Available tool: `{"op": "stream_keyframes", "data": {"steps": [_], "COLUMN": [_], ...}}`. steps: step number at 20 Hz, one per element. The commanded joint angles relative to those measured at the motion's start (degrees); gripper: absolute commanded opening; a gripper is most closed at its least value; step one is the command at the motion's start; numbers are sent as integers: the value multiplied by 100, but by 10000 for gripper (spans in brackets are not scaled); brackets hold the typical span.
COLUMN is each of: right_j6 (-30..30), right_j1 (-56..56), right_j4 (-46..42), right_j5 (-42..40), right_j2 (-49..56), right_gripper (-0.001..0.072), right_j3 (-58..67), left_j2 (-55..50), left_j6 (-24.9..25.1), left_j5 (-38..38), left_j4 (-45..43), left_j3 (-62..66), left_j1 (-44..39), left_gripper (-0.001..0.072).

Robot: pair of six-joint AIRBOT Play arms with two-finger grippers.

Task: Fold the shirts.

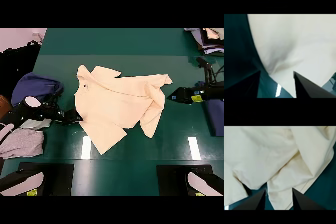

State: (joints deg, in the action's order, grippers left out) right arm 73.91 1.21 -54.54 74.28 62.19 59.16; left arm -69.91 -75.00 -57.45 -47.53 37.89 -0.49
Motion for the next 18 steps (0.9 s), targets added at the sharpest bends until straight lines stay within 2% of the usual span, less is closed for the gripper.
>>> {"op": "stream_keyframes", "data": {"steps": [1, 3, 4, 5, 6, 7, 8, 9, 11, 15, 16, 18], "right_j6": [87, 490, 748, 914, 964, 966, 1036, 1167, 1252, 787, 649, 608], "right_j1": [-44, -44, -44, -46, -44, -44, -44, -44, -28, -24, -26, -24], "right_j4": [79, -164, -380, -507, -538, -514, -505, -498, -216, 929, 1130, 1335], "right_j5": [-15, -44, -76, -74, -68, -59, -57, -48, -66, -435, -496, -577], "right_j2": [-496, -684, -772, -828, -861, -863, -828, -758, -520, 37, 177, 396], "right_gripper": [383, 383, 384, 384, 387, 411, 538, 554, 552, 536, 504, 500], "right_j3": [-442, -857, -1115, -1370, -1600, -1818, -2055, -2264, -2667, -3215, -3257, -3259], "left_j2": [44, 44, 44, 44, 44, 44, 46, 46, 46, 46, 46, 46], "left_j6": [177, 260, 254, 262, 354, 398, 413, 415, 481, 498, 498, 498], "left_j5": [295, 297, 306, 304, 310, 306, 297, 293, 247, 240, 240, 240], "left_j4": [393, 485, 483, 503, 581, 675, 728, 732, 732, 723, 721, 721], "left_j3": [-188, -188, -188, -188, -188, -177, -138, -76, 81, 223, 223, 223], "left_j1": [-48, -46, -46, -46, -46, -46, -46, -46, -46, -46, -46, -46], "left_gripper": [496, 495, 470, 214, 33, 24, 24, 23, 23, 23, 23, 23]}}
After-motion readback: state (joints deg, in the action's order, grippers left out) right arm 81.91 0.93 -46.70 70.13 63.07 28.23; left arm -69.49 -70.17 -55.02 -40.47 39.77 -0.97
